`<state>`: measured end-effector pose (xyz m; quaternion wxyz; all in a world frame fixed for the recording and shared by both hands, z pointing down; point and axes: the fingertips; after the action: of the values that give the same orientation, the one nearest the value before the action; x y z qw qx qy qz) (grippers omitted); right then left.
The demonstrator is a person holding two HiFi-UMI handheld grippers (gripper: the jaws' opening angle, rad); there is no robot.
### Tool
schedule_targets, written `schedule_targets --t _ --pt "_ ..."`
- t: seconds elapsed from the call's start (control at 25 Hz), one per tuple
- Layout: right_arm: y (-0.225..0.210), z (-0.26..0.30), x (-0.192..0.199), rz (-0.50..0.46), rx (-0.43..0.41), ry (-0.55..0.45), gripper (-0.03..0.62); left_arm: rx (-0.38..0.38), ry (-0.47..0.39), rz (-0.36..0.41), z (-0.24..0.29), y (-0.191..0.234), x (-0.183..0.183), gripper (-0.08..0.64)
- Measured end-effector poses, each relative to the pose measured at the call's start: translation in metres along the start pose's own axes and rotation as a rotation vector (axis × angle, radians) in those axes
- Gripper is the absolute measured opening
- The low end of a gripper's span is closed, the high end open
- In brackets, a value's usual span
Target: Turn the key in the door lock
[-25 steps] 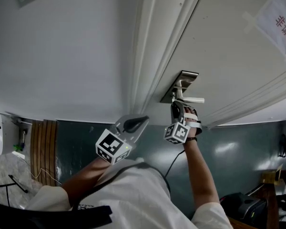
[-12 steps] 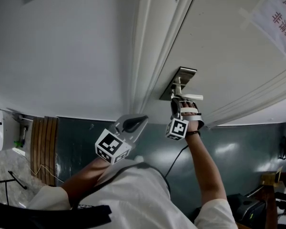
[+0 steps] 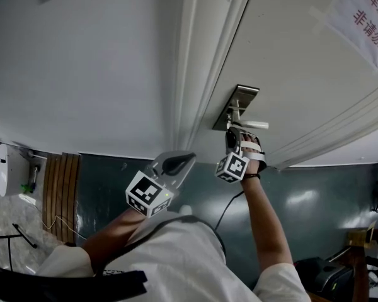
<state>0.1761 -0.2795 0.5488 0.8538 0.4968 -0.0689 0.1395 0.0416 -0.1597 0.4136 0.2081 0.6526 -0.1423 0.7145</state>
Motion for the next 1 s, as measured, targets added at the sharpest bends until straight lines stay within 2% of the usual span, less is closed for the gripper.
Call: schedule_targets --t 0.2,0.36,0.44,0.6,0.84,1.0 --pt "0.002 -0.013 -0.001 0.084 0.015 -0.026 0.084 0.000 0.007 0.004 -0.006 -0.006 0.002 0.006" --pt "-0.006 -0.033 -0.007 0.222 0.060 -0.077 0.054 0.009 0.008 0.006 -0.006 -0.012 0.002 0.005" --pt "-0.009 -0.046 -0.009 0.316 0.078 -0.100 0.026 0.012 0.007 0.008 -0.006 -0.015 0.001 0.006" --pt "-0.014 -0.077 -0.016 0.513 0.094 -0.183 0.011 0.016 0.007 0.014 -0.007 -0.017 0.000 0.006" --pt "-0.032 -0.139 -0.032 0.953 0.075 -0.343 0.011 0.027 0.008 0.016 -0.009 -0.024 -0.001 0.006" --pt "-0.033 -0.171 -0.040 1.107 0.060 -0.424 0.009 0.030 -0.005 0.013 -0.012 -0.030 -0.005 0.006"
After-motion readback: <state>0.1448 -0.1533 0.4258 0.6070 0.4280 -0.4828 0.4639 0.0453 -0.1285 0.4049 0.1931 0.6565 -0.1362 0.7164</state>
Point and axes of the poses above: the fingertips, and each gripper's own axes: z forward along the fingers, y to its left, x out of its underside, and after that the axes turned 2 degrees about z, right-handed
